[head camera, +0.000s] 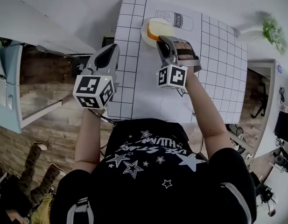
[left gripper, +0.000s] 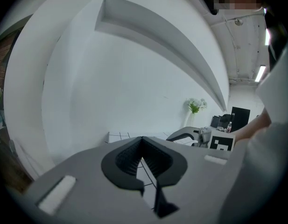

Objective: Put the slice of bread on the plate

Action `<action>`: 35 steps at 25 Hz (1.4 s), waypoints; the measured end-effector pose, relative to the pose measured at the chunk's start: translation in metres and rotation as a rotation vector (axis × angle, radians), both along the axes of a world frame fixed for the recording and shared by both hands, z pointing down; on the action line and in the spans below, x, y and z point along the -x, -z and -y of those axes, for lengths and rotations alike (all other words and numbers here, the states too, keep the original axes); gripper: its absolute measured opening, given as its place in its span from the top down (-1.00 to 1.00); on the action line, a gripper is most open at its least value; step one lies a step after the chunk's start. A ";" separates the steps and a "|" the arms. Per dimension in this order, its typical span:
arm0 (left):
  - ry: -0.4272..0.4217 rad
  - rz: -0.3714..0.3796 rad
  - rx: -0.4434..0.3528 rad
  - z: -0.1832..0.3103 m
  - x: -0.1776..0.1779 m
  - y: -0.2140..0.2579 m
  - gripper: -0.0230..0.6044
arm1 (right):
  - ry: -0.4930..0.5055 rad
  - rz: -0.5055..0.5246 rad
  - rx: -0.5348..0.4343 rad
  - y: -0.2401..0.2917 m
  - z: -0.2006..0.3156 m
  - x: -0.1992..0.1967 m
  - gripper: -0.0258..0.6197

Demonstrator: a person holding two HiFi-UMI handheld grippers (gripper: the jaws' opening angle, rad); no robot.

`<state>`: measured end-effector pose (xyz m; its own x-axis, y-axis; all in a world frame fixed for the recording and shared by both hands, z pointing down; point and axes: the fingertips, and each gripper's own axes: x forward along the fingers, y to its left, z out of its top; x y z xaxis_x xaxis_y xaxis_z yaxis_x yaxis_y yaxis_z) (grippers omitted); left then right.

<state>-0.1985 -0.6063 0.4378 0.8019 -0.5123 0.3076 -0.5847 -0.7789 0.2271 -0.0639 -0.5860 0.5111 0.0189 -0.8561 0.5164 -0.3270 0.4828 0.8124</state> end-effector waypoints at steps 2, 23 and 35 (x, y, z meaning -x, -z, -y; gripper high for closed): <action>-0.006 -0.002 0.010 0.000 0.001 -0.003 0.90 | 0.002 -0.006 0.013 -0.005 -0.003 0.003 0.65; -0.024 -0.007 0.096 -0.011 0.003 -0.028 0.90 | -0.037 0.154 0.166 -0.056 -0.035 0.012 0.53; -0.024 -0.012 0.060 -0.037 -0.018 -0.007 0.90 | -0.194 0.391 0.056 -0.001 -0.078 -0.032 0.48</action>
